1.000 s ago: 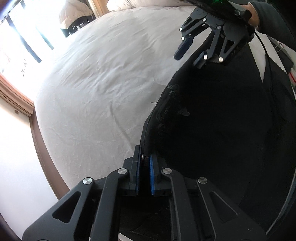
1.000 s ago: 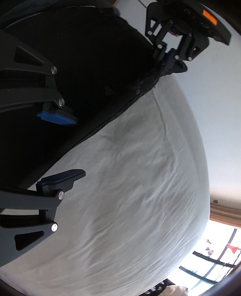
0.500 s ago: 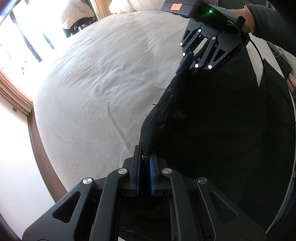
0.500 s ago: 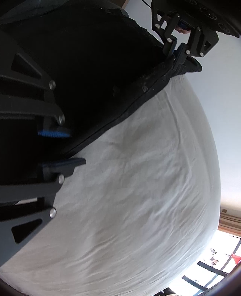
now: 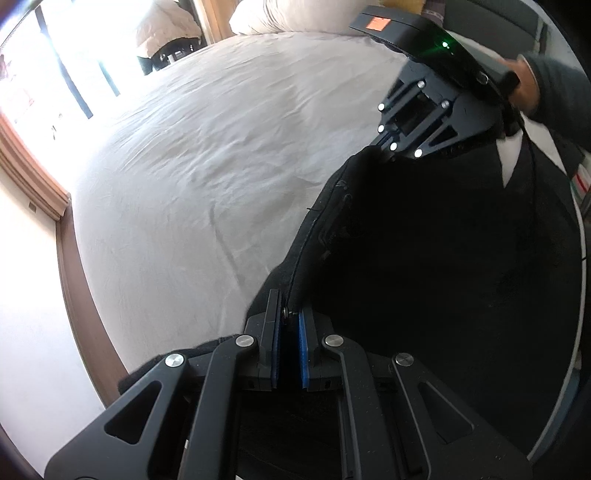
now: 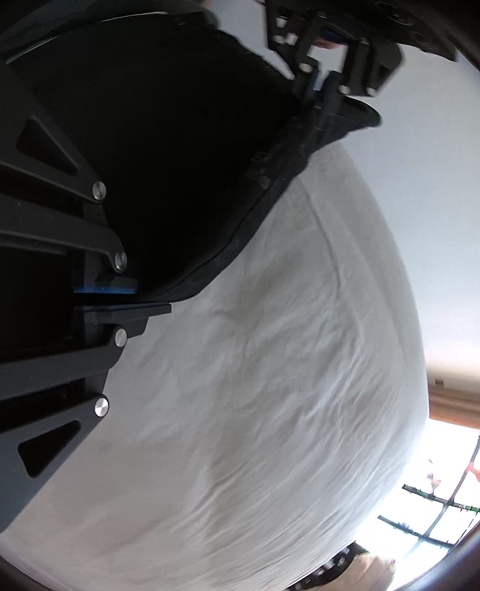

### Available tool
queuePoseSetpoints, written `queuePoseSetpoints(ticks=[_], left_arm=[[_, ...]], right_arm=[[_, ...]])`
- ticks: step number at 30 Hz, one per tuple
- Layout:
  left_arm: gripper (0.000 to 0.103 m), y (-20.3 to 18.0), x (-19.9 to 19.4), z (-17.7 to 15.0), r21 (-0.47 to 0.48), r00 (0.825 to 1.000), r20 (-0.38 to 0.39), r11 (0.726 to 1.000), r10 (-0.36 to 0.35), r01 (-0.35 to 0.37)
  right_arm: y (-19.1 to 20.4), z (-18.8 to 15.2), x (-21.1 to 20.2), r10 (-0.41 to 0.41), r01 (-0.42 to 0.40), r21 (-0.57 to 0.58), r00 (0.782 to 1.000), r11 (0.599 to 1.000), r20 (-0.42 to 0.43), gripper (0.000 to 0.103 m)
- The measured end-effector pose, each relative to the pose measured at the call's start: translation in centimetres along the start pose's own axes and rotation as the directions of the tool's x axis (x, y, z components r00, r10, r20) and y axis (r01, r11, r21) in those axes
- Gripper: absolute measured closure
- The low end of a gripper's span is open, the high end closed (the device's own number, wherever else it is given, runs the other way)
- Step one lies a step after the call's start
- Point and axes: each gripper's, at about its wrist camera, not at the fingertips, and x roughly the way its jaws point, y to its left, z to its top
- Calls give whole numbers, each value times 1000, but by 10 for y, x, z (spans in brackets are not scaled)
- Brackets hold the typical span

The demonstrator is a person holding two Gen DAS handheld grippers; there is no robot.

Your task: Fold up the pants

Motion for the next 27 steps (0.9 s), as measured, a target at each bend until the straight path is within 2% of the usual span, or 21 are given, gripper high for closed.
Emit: queuePoseSetpoints(ticks=[5, 11, 16, 22, 27], left_arm=[[97, -26, -16, -17, -25, 1000, 14, 1000, -1, 1], [97, -58, -43, -49, -80, 999, 38, 997, -4, 7], [97, -93, -65, -86, -75, 999, 40, 997, 17, -14], [97, -136, -78, -123, -91, 1000, 19, 996, 5, -3], [97, -177, -82, -155, -4, 1000, -10, 1000, 22, -22]], right_arm=[[8, 1, -4, -23, 15, 117, 998, 993, 66, 99], [53, -19, -24, -16, -7, 167, 990, 986, 138, 99], [97, -58, -46, -26, -6, 175, 984, 985, 178, 98], [139, -104, -66, -16, -32, 231, 979, 972, 202, 98], [186, -136, -71, -46, 7, 198, 981, 980, 189, 98]])
